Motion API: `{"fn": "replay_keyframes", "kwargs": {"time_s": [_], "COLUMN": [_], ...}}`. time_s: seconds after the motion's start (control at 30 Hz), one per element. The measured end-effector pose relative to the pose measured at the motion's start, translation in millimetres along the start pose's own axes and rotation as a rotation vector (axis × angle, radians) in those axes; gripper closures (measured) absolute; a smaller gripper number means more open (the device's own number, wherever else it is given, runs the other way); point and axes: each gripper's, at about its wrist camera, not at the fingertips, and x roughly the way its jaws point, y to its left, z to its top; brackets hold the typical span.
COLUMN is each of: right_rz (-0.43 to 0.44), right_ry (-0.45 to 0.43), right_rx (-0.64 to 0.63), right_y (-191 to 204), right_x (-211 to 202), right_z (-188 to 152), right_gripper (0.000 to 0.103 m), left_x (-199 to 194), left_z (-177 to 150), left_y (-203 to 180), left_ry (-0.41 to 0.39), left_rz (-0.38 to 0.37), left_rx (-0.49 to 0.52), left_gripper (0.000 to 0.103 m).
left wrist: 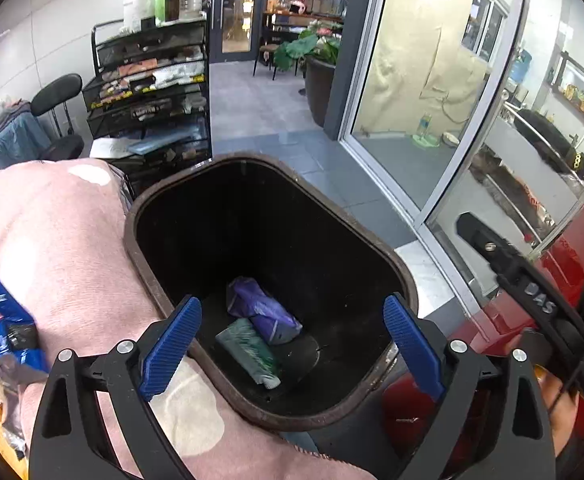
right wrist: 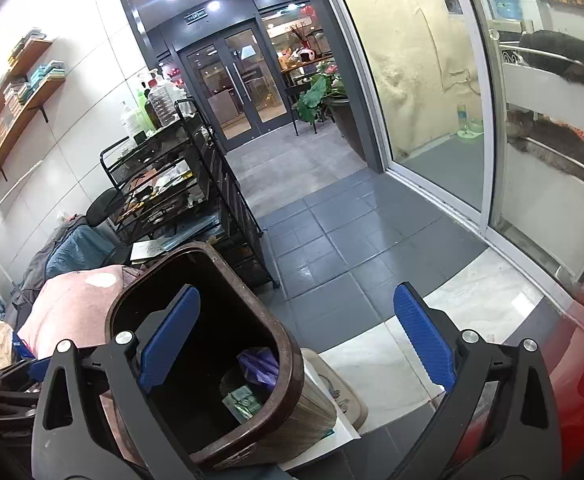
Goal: Collect trash
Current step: 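Move both open tools back over the table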
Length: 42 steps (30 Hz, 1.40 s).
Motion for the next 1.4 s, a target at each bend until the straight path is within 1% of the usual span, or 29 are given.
{"fn": "replay_keyframes", "kwargs": {"time_s": [0.1,0.33,0.43,0.53,0.7,0.8,1.0,1.2,1.33,1.4], "right_rz": [0.023,0.092,0.126,0.17,0.226,0.269,0.355,0.437,0.482,0.512], "right_ry": [0.008,0.029,0.021,0.006,-0.011,-0.009,0.022,0.08,0.139,0.165], "right_rx": [-0.002,-0.047,-0.092,-0.151,-0.23,-0.271,-0.331,-0.383,-0.429,-0.458], "right_y": [2,19,33,50,75,92,123,153,175,186], "right_x": [0,0,-4,-10,-20,-26,-32,-36,-35,-37], "right_z": [0,-1,-5,-9,-14,-18,-28,-42,-56,-66], "right_gripper": [0.007,0.007,0.007,0.007,0.007,0.007,0.007,0.007,0.007,0.007], "left_x": [-16,-55,-70,-85,-106,-118,-139,-154,-165,-172], "left_z": [-3,-18,-27,-36,-49,-59,-82,-111,-136,-151], "left_y": [0,12,18,23,38,48,66,85,107,118], "left_ry": [-0.041,-0.147,-0.192,-0.233,-0.281,-0.305,-0.332,-0.348,-0.337,-0.33], "left_rz": [0.009,0.004,0.0,0.029,0.052,0.084,0.191,0.294,0.352,0.368], "left_rx": [0.005,-0.047,-0.075,-0.092,-0.139,-0.163,-0.204,-0.258,-0.322,-0.354], "left_gripper": [0.009,0.006,0.005,0.006,0.005,0.005,0.005,0.005,0.005,0.005]}}
